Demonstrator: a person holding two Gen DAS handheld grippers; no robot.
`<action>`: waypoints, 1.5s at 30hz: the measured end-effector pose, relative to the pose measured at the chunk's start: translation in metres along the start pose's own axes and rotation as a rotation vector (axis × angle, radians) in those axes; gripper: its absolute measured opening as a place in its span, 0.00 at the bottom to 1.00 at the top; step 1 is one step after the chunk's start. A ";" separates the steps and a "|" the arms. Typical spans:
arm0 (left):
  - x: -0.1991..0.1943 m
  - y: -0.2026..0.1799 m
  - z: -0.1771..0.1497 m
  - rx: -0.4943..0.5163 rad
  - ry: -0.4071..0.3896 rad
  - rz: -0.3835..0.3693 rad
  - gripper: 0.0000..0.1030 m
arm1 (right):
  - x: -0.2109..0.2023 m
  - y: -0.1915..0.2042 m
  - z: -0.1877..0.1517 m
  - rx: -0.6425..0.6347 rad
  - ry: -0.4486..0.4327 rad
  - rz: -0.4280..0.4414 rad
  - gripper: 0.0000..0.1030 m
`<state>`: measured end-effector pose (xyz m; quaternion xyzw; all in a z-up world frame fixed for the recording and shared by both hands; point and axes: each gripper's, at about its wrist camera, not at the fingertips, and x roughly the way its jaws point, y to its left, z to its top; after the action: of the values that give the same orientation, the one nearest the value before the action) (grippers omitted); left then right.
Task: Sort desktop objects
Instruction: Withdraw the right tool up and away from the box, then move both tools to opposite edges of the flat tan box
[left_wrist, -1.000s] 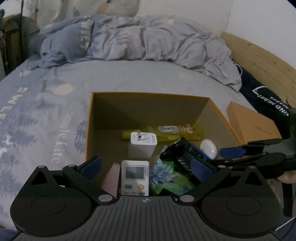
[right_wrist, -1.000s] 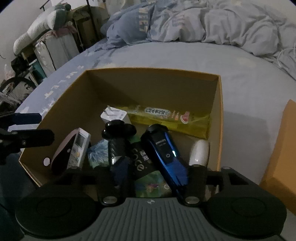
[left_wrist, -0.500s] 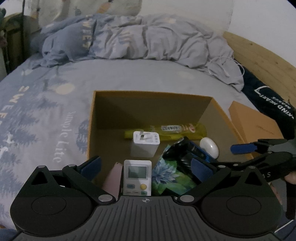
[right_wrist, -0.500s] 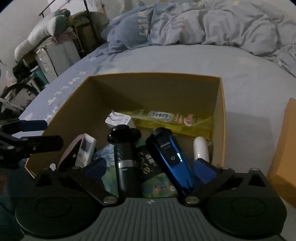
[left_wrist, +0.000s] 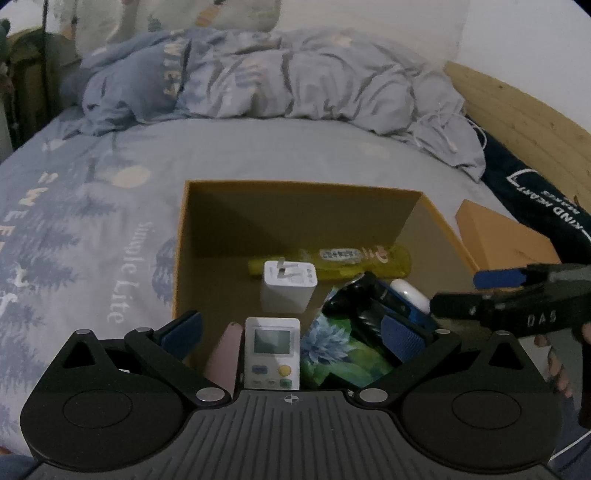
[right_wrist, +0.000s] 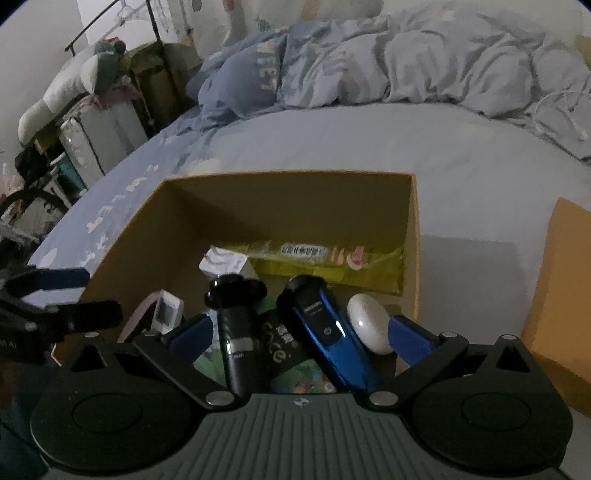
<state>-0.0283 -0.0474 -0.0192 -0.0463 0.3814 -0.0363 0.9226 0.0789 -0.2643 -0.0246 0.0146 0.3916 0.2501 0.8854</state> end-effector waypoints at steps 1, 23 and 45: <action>0.000 -0.001 0.000 0.006 0.000 -0.001 1.00 | -0.002 0.001 0.001 -0.002 -0.009 -0.004 1.00; -0.003 -0.022 -0.006 0.024 0.025 0.049 1.00 | -0.053 -0.050 0.001 0.090 -0.145 -0.159 1.00; 0.016 -0.156 0.043 0.141 -0.038 -0.075 1.00 | -0.126 -0.172 -0.040 0.381 -0.276 -0.331 1.00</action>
<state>0.0091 -0.2013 0.0176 0.0036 0.3581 -0.0967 0.9286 0.0533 -0.4788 -0.0043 0.1504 0.3044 0.0200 0.9404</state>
